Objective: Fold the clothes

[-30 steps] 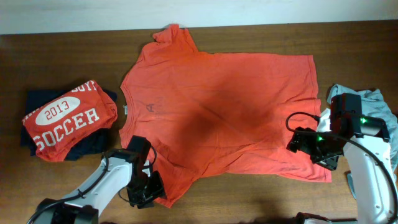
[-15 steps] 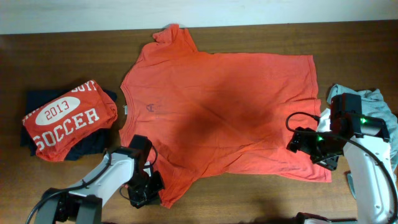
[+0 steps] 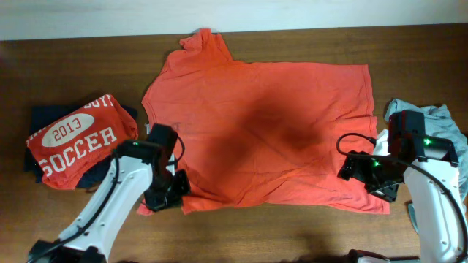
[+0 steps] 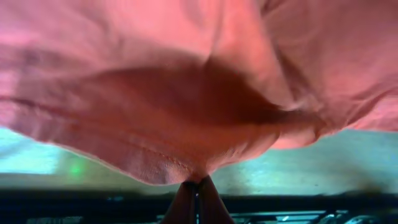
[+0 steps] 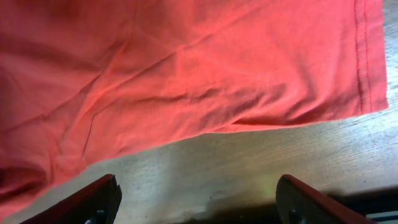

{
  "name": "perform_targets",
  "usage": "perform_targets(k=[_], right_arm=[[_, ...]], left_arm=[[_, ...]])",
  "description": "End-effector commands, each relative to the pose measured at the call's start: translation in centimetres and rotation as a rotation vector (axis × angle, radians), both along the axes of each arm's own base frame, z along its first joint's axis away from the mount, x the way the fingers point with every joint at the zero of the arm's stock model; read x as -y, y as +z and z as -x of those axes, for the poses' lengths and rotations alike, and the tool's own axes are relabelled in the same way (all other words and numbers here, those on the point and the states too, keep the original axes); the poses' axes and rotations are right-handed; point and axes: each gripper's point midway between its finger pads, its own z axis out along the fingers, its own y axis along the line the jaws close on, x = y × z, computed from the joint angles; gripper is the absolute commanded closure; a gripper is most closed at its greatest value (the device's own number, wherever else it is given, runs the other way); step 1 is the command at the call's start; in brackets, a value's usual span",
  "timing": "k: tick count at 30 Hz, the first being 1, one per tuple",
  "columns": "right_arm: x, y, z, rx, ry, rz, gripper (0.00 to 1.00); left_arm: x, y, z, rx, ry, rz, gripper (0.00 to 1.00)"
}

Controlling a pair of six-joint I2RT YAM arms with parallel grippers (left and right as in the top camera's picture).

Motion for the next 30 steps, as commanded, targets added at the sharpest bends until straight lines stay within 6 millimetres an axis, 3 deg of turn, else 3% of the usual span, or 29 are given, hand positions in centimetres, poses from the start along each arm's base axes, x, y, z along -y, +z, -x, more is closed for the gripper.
perform_targets(k=[1, 6, 16, 24, 30], right_arm=[[0.6, 0.0, 0.0, -0.018, -0.083, 0.024, 0.15], [1.0, 0.0, -0.2, -0.026, -0.195, 0.017, 0.12], [4.8, -0.6, 0.6, -0.068, -0.473, -0.055, 0.06], [8.6, -3.7, 2.6, -0.199, -0.586, -0.076, 0.09], [9.9, -6.3, 5.4, -0.267, -0.680, -0.137, 0.11]], left_arm=[[-1.1, 2.2, -1.7, 0.086, -0.050, -0.066, 0.99], [-1.1, 3.1, -2.6, 0.123, -0.084, -0.068, 0.99], [-1.7, 4.1, -4.0, 0.187, -0.133, -0.109, 0.99], [-1.8, 4.5, -4.5, 0.206, -0.134, -0.116, 0.99], [-1.8, 4.5, -4.7, 0.213, -0.134, -0.114, 0.99]])
